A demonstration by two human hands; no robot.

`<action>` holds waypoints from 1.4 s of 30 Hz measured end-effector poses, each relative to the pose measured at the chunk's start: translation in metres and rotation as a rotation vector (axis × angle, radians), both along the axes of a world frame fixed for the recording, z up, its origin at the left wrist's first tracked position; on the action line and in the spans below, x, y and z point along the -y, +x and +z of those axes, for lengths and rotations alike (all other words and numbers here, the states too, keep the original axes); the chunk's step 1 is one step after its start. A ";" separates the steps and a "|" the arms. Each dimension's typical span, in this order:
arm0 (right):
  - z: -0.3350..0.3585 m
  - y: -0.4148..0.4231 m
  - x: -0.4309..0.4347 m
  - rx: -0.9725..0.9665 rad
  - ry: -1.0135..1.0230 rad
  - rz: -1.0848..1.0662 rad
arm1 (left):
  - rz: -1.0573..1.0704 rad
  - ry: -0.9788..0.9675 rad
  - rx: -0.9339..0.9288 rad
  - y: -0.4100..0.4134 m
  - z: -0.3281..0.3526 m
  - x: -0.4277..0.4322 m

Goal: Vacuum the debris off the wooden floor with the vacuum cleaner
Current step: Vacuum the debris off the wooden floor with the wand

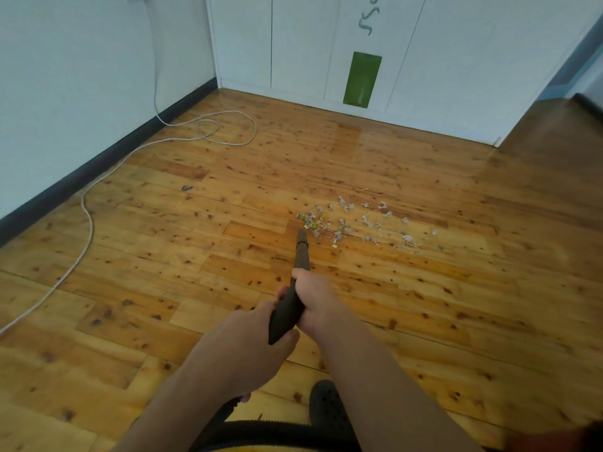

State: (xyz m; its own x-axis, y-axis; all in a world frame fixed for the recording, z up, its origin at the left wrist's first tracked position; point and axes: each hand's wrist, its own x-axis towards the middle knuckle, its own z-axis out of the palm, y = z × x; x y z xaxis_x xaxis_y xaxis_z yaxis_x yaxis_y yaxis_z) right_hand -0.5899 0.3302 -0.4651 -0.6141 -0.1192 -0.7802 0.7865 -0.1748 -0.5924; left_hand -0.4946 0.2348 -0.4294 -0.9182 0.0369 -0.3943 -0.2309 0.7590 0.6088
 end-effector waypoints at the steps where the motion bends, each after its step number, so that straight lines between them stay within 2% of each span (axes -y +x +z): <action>1: 0.000 0.000 -0.001 0.001 0.004 -0.002 | -0.003 0.004 0.000 0.000 0.001 -0.001; 7: -0.003 0.000 -0.012 0.007 0.005 -0.065 | -0.053 0.042 0.012 0.000 0.006 -0.010; 21: 0.001 0.008 -0.041 0.011 0.043 -0.153 | -0.161 -0.013 0.035 -0.003 0.008 -0.028; 33: 0.005 0.012 -0.050 0.007 0.053 -0.166 | -0.170 0.002 0.042 -0.003 0.008 -0.035; 42: 0.009 0.018 -0.059 -0.014 0.032 -0.234 | -0.209 0.021 -0.043 0.001 0.015 -0.040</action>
